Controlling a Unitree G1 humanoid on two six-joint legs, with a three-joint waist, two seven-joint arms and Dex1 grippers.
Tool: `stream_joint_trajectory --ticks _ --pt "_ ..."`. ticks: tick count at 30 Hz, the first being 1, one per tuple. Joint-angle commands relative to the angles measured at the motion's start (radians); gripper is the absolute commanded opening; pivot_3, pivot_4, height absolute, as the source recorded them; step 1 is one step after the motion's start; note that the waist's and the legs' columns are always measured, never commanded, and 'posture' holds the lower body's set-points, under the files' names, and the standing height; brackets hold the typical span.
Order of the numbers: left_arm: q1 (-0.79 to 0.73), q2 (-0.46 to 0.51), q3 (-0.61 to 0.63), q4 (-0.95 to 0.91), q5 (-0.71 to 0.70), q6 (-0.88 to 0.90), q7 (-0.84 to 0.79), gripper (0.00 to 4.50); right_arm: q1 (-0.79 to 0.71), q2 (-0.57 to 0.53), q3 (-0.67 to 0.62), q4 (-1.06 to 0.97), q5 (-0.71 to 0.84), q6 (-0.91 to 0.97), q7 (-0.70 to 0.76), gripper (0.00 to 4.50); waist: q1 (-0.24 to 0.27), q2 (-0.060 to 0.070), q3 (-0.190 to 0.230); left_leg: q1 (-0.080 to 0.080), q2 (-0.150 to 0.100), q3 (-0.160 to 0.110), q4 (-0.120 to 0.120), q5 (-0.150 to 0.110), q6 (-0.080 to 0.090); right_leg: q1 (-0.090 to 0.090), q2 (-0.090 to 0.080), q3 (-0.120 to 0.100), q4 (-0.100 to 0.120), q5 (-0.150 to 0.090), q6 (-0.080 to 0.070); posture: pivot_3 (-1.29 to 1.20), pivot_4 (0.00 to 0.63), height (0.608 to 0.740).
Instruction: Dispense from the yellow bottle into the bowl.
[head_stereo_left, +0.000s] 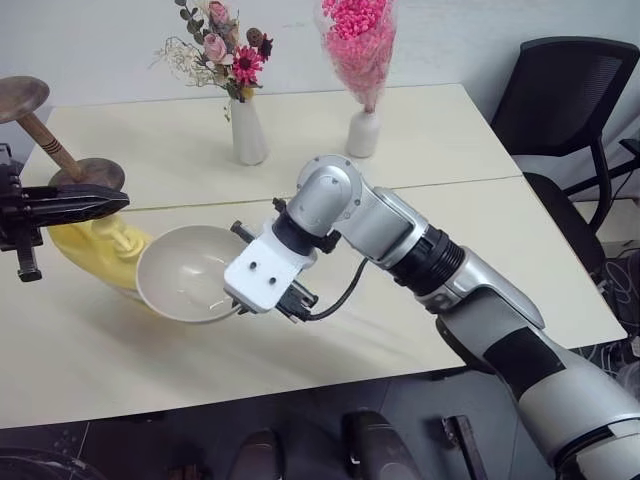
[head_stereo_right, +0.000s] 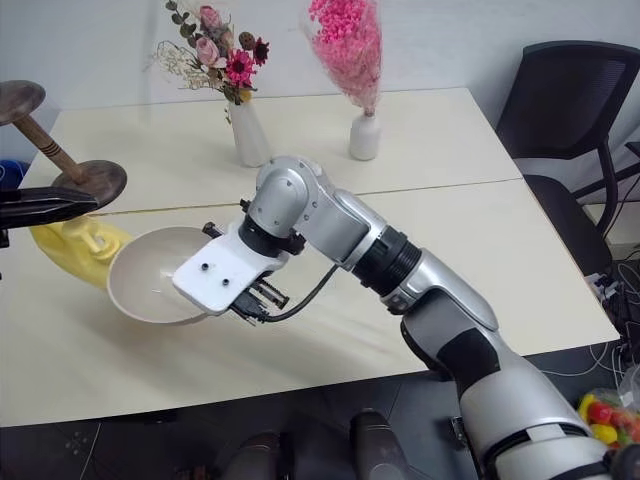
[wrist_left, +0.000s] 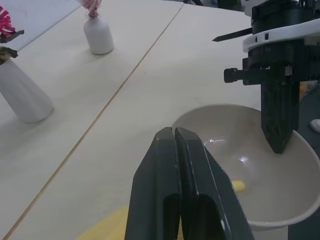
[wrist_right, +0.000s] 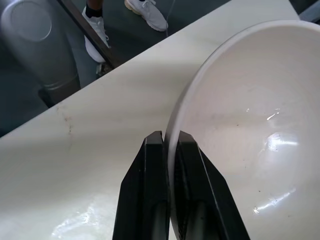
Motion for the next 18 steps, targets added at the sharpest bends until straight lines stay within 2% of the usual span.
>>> stream_joint_trajectory --ticks 1,3,6,14,18 --pt "0.027 0.001 0.070 -0.032 0.000 0.005 -0.005 0.13 -0.037 -0.003 -0.032 -0.079 0.040 0.111 0.057 0.00 0.001 0.000 0.000 0.000 0.000 0.000 0.000 0.000 0.000 0.000 0.000 0.000 0.000 0.000 0.000 0.00 0.150 0.740" --pt "0.049 -0.004 0.088 -0.041 0.006 0.006 -0.003 0.13 -0.038 -0.012 -0.024 -0.113 0.049 0.169 0.073 0.00 0.001 0.000 0.000 0.000 0.000 -0.001 0.000 0.000 0.000 0.000 0.000 0.000 0.000 0.000 0.000 0.00 0.150 0.740" --pt "0.088 -0.012 0.109 -0.062 0.018 -0.004 -0.006 0.13 -0.064 0.025 -0.042 -0.132 0.063 0.316 0.021 0.00 0.001 0.000 0.000 0.000 0.000 -0.001 0.001 0.000 0.000 0.000 0.000 0.000 0.000 0.000 0.000 0.00 0.150 0.740" --pt "0.102 -0.032 0.115 -0.090 0.018 -0.012 0.021 0.13 -0.093 0.062 -0.067 -0.115 -0.010 0.502 -0.157 0.00 0.003 0.000 0.000 0.000 0.000 -0.002 0.001 -0.001 -0.001 0.000 0.000 0.000 0.001 0.000 0.000 0.00 0.150 0.740" --pt "0.095 -0.033 0.109 -0.081 0.021 -0.023 0.030 0.13 -0.105 0.052 -0.069 -0.125 -0.019 0.593 -0.186 0.00 0.002 0.000 0.000 0.000 0.000 -0.001 0.000 -0.001 -0.001 -0.001 0.000 0.001 0.001 0.000 0.000 0.00 0.150 0.740"
